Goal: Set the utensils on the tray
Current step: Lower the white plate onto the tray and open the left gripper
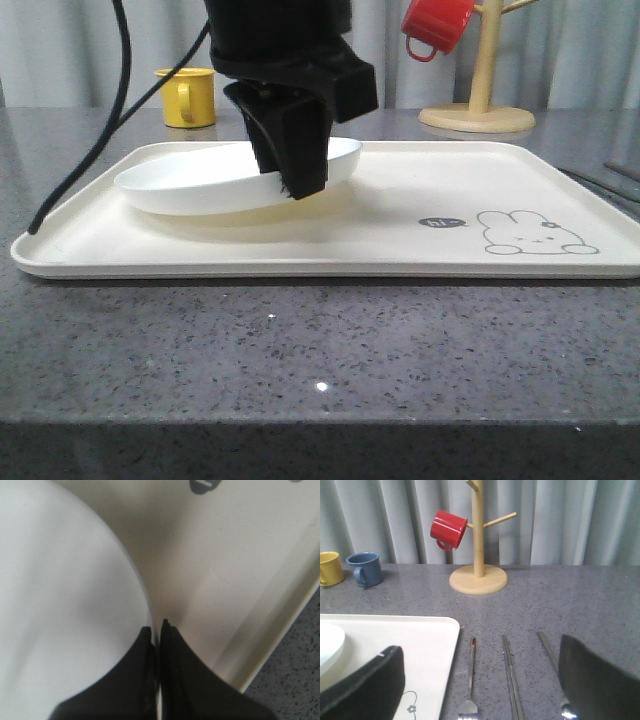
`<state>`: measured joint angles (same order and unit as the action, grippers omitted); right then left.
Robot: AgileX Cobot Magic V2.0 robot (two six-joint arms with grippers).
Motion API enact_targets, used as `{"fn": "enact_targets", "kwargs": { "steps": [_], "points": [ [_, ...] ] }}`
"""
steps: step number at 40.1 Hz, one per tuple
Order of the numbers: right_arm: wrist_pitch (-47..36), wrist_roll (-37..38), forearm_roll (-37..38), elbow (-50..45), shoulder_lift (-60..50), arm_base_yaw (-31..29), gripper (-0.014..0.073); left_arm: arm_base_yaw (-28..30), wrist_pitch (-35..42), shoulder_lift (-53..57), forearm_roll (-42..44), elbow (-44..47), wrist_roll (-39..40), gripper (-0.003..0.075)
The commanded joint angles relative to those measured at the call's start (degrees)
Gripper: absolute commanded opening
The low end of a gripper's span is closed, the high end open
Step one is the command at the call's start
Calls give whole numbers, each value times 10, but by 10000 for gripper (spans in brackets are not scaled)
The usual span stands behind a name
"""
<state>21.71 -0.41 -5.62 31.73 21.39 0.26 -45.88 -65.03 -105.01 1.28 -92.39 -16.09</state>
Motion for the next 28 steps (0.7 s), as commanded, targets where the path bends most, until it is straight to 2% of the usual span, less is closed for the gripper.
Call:
{"fn": "enact_targets", "kwargs": {
  "steps": [1,3,6,13,16,22,28],
  "points": [
    [-44,-3,1,19,8,-3,644,-2,-16,12,-16,-17,5,-18],
    [-44,-3,1,19,8,-3,644,-2,-19,9,-16,-16,5,-13],
    [-44,-3,1,19,8,-3,644,-2,-19,8,-19,-16,5,39],
    [-44,-3,1,19,8,-3,644,-2,-24,8,-19,-16,17,264],
    [-44,-3,1,19,8,-3,644,-2,-40,8,-19,-29,17,316],
    [-44,-3,1,19,8,-3,644,-2,-77,8,-19,-84,17,288],
    [-44,-3,1,19,8,-3,644,-1,-77,17,-1,-136,17,136]
  ]
}}
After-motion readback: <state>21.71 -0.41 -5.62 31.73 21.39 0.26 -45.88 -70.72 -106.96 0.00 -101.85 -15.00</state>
